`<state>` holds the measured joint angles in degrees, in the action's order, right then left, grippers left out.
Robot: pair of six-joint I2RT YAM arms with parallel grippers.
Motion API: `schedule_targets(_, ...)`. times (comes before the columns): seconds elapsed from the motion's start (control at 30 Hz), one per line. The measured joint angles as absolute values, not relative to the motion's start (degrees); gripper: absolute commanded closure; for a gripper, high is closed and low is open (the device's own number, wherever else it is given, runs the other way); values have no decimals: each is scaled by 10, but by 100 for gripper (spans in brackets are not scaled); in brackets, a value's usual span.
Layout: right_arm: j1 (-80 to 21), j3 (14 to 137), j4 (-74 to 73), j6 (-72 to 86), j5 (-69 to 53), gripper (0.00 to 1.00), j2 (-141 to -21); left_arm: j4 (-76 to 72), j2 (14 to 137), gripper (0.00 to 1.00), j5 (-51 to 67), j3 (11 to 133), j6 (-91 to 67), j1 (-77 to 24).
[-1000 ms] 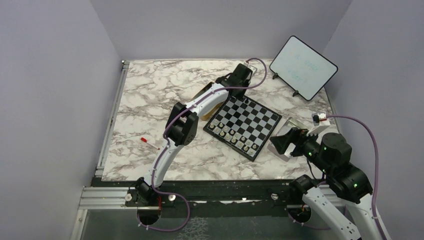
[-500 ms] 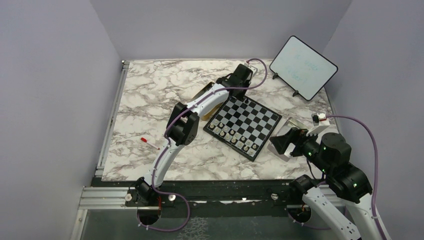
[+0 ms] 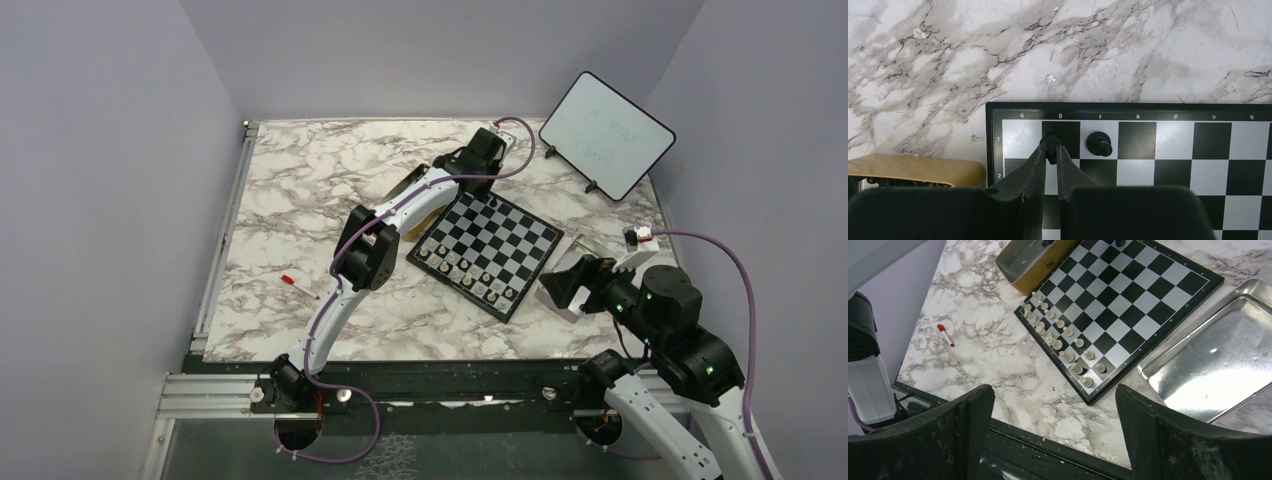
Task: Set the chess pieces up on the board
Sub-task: Place the chess piece on the chessboard.
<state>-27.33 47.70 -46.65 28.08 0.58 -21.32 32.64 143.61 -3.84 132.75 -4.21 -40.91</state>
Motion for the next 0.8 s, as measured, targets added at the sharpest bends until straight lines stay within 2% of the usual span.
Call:
schedule_targets(0.63, -273, 477, -467, 281, 6, 4, -213, 322, 1444, 85, -28, 1327, -45, -409)
schedule_targets(0.8, -273, 477, -467, 281, 6, 4, -213, 322, 1450, 76, -27, 1327, -47, -409)
